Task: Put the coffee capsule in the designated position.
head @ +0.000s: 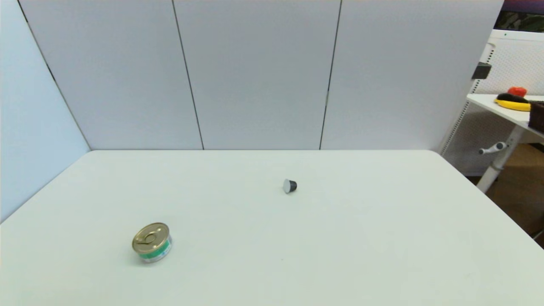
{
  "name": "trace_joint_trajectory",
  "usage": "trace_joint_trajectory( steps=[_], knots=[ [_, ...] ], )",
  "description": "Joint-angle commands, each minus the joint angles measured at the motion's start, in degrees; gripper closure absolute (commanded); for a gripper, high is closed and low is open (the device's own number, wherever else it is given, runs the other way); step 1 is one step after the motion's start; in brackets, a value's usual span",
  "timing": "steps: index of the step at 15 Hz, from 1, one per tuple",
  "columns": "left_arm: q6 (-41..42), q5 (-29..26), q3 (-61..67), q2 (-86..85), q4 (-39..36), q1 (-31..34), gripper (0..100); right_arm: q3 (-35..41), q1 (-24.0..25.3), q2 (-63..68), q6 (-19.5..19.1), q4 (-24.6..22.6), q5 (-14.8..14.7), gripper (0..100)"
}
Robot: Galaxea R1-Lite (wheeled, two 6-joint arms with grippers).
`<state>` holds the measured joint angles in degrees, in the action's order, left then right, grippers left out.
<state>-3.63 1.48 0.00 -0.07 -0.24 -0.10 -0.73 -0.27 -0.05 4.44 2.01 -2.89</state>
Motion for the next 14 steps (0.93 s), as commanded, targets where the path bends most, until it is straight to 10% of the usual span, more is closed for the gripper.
trace_joint_trajectory(
  steps=[1,14],
  knots=[
    [-0.06,0.02,0.00,0.07,-0.02,-0.08,0,0.03,0.00,0.05,0.05,0.01,-0.01,0],
    [-2.34,1.34,0.00,0.86,-0.02,0.10,0,0.03,0.00,0.05,0.05,0.01,-0.01,0]
  ],
)
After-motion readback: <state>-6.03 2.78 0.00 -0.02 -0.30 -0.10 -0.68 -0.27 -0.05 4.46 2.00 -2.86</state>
